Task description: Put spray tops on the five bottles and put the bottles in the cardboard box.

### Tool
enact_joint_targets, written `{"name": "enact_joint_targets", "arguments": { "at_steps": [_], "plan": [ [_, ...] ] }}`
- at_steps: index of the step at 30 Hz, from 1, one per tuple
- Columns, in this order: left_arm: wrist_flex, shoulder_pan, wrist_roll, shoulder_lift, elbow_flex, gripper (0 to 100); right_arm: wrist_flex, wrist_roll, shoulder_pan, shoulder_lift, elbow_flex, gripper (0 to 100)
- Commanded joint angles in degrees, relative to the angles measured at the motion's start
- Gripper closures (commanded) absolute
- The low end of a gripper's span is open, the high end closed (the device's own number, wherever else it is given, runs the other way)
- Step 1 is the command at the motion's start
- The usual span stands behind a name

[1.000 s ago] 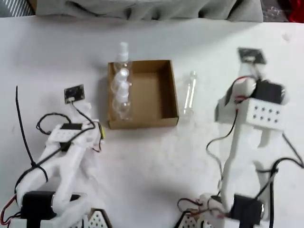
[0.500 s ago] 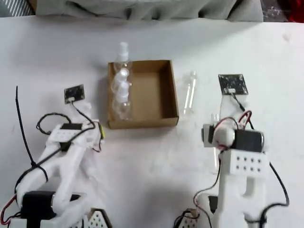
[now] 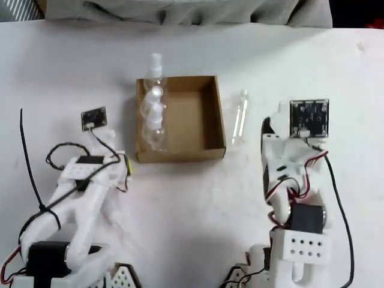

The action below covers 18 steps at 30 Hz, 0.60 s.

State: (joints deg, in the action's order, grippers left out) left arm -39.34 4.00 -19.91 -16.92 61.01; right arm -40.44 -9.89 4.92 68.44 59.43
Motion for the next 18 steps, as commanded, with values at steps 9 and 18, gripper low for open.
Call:
{"name": "enact_joint_targets", "arguments": {
  "at_steps": [9, 18],
  "plan": [
    [-0.35, -0.4, 0.53, -0.31, -1.85, 98, 38.99, 5.1, -0.4, 9.54, 17.14, 98.2],
    [-0.35, -0.4, 0.53, -0.31, -1.93, 98, 33.98, 17.32, -10.86, 24.22, 19.16, 98.2]
  ]
}}
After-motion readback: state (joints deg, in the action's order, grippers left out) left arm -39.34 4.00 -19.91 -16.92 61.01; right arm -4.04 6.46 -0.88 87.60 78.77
